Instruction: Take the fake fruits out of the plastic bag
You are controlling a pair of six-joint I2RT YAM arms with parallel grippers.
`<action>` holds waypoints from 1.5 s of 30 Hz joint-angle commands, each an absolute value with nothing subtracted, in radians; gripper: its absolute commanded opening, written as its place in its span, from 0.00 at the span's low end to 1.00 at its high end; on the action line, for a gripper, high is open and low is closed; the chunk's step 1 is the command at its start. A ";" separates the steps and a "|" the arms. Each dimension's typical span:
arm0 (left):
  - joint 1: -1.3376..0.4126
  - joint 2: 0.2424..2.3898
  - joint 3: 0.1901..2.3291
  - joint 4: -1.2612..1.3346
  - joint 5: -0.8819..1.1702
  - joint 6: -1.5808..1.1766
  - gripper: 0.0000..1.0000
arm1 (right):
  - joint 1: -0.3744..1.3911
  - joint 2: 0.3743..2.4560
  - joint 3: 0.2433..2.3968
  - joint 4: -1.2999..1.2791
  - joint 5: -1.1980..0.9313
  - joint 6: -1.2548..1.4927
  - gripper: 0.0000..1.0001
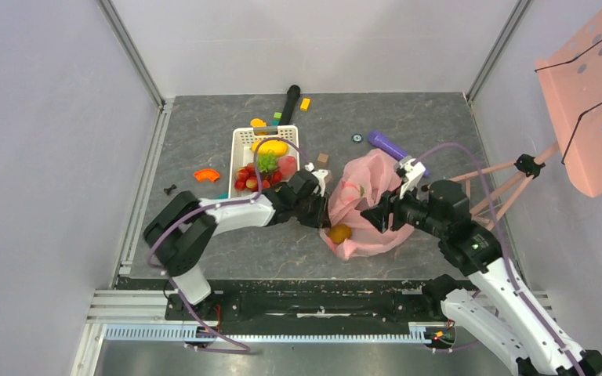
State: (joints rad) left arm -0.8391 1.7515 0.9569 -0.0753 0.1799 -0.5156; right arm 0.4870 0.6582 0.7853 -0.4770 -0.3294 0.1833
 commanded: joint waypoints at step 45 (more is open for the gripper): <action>-0.874 1.655 0.836 0.136 0.345 -0.596 0.20 | 0.680 1.036 0.359 0.017 -0.090 0.361 0.84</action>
State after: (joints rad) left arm -0.8684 1.6314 0.8318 0.0753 0.3073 -0.5556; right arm 0.6659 1.0157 0.3660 -0.0517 -0.1871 0.3492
